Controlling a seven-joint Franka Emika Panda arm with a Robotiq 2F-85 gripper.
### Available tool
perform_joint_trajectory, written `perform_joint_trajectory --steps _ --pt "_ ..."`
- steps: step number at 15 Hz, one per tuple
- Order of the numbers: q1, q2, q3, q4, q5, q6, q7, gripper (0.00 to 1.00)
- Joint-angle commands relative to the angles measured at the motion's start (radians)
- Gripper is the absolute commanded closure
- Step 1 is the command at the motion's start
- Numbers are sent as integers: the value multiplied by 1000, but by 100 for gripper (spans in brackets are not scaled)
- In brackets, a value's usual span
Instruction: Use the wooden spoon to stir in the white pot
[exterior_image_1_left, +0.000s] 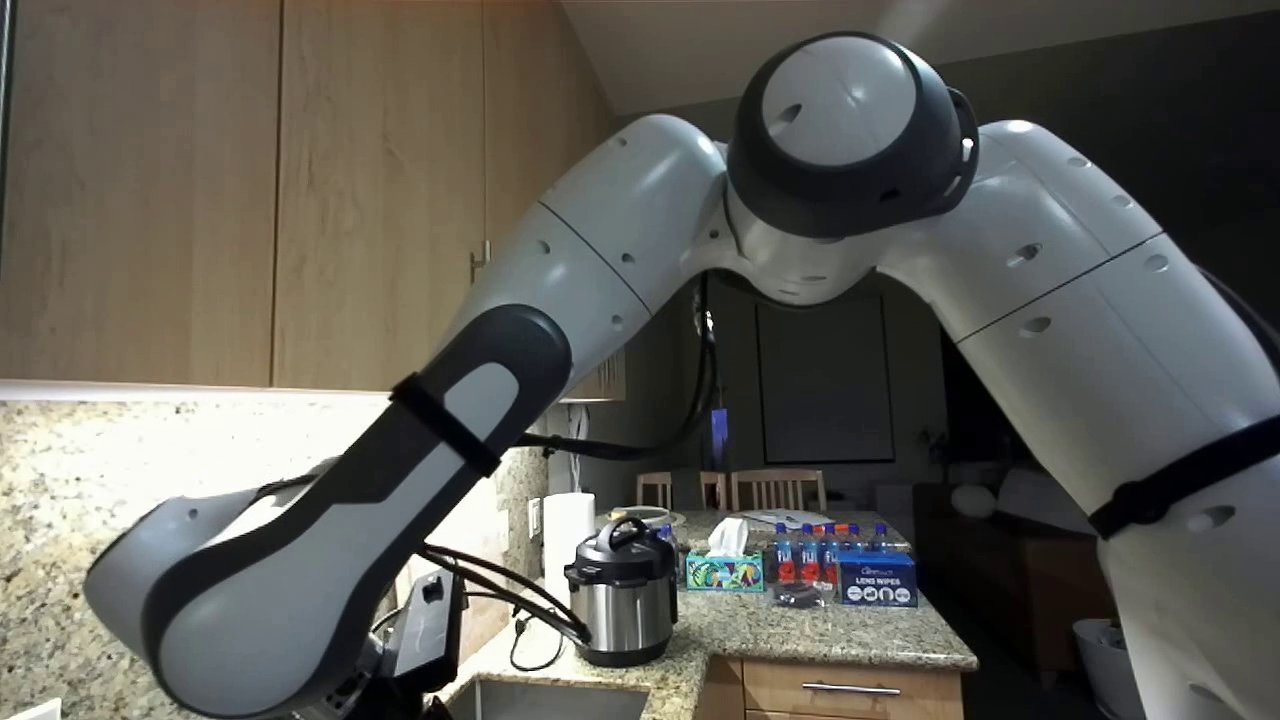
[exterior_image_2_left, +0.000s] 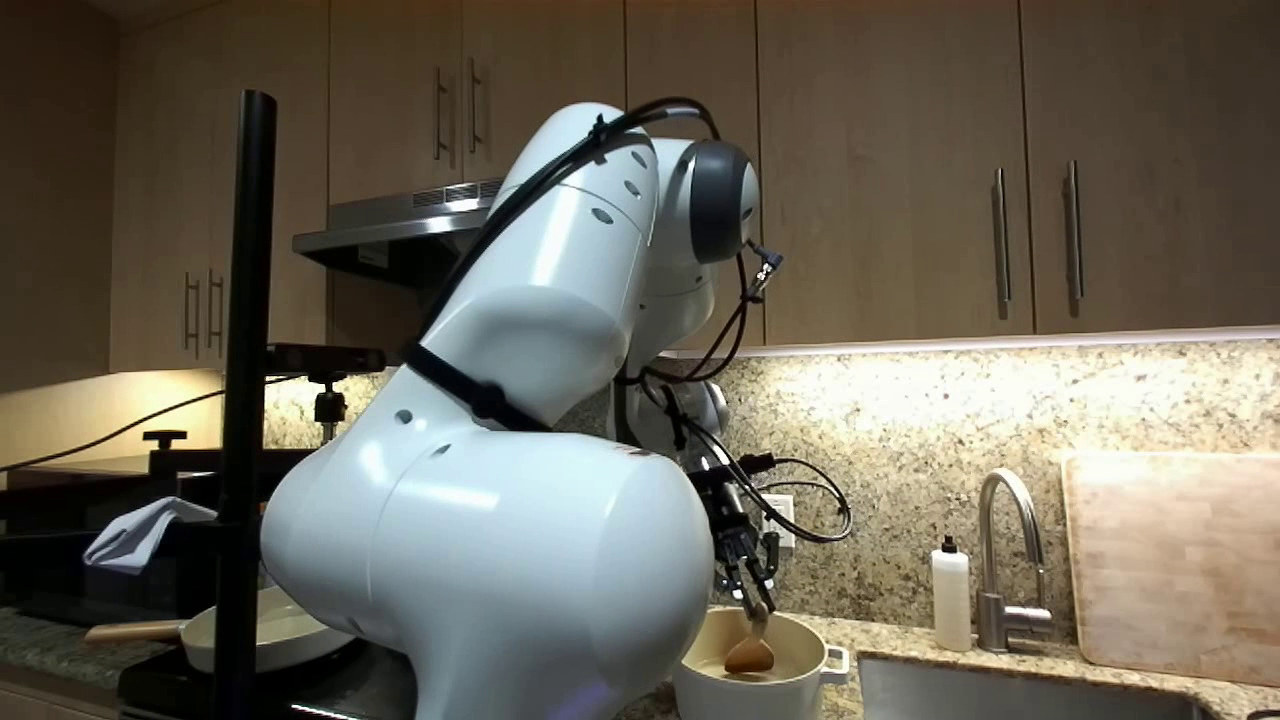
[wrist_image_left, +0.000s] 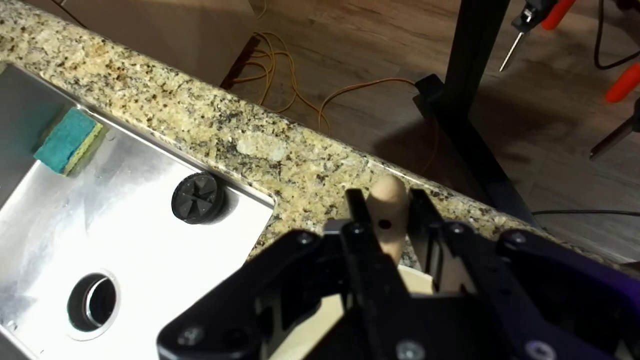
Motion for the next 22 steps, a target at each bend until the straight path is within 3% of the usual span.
perform_joint_trajectory --steps 1,8,12,17,22 --pt "20 -26 12 -56 -48 -13 19 91" --pt "4 -117 19 -232 -39 60 149 91" --pt "-59 -195 8 -328 12 194 211 91" --pt "-142 -233 -29 -369 59 469 190 91" --pt "-136 -220 -32 -336 54 478 147 91"
